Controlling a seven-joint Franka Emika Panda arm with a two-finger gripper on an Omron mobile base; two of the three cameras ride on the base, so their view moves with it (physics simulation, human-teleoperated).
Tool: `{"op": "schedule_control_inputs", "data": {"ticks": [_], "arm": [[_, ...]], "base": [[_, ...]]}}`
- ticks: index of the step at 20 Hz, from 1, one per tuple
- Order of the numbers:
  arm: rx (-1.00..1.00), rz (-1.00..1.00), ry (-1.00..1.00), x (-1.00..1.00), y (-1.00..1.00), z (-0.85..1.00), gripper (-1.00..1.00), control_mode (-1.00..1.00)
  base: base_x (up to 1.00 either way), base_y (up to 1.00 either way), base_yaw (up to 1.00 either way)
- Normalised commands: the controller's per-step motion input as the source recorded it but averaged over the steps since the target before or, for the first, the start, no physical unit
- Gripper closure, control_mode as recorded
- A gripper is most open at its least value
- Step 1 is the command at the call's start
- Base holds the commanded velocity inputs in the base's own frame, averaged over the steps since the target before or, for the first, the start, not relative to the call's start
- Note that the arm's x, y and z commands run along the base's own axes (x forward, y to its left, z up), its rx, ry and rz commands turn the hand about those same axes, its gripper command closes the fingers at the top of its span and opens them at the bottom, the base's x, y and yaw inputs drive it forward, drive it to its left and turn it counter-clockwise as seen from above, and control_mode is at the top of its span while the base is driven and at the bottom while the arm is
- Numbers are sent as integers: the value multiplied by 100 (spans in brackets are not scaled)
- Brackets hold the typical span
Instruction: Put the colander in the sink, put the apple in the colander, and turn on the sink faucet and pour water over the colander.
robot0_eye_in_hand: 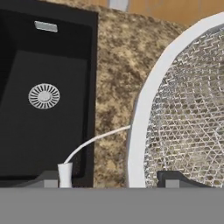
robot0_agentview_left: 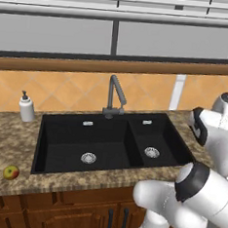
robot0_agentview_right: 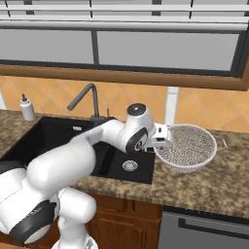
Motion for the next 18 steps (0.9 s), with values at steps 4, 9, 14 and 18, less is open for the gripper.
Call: {"op": "schedule_control_inputs", "data": {"ticks": [4, 9, 14, 18], "arm": [[-1, 12, 21, -21, 78, 47, 100, -100], [0, 17, 27, -15, 64, 45, 100, -100], [0, 20, 16, -13, 66, 16, 100, -100], [1, 23, 10, -21, 62, 0, 100, -100]], "base": [[0, 0, 0], [0, 0, 0], [0, 0, 0], [0, 0, 0]]}}
